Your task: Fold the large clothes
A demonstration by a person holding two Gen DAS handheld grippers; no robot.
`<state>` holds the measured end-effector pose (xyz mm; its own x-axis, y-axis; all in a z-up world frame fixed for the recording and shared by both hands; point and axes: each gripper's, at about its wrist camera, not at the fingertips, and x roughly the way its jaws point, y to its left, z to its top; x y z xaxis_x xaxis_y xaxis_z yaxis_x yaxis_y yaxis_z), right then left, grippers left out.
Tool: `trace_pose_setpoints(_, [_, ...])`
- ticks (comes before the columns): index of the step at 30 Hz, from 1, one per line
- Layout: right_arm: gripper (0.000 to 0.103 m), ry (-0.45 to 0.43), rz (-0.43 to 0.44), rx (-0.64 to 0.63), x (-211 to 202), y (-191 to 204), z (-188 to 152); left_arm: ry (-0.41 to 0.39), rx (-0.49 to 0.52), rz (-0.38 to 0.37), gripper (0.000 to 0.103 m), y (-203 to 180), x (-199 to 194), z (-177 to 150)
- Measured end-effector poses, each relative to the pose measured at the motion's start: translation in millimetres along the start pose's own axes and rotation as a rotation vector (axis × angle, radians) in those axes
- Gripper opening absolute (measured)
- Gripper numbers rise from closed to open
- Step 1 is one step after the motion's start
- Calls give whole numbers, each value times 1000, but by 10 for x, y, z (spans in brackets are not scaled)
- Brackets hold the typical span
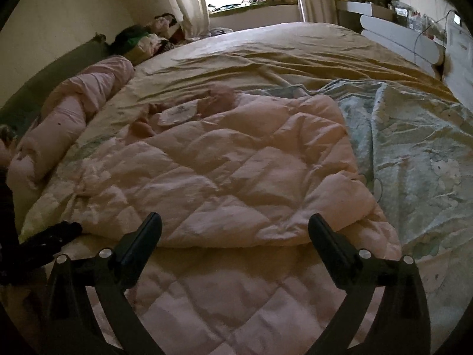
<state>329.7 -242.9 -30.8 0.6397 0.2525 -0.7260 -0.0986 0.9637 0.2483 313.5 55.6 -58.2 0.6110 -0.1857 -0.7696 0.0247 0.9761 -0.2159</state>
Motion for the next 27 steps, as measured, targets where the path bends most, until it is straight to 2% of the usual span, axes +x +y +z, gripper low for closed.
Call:
trace_pose_setpoints(6, [99,-12,19,-19,-132,134,-36,-28,-8,34,94,69,-186,-9])
trace_pose_setpoints(10, [99,-21,35,-41,-195,311,-49,-63,-23,83,94,178,-312,34])
trace_pose_setpoints(17, [99,-38,101,-106,-233,848,6,-119,-84,166,94,498,-534,119])
trace_pose_setpoints(27, [99,-49,197,-207,-227,1595,59,-179,-149,211,94,825,-793,182])
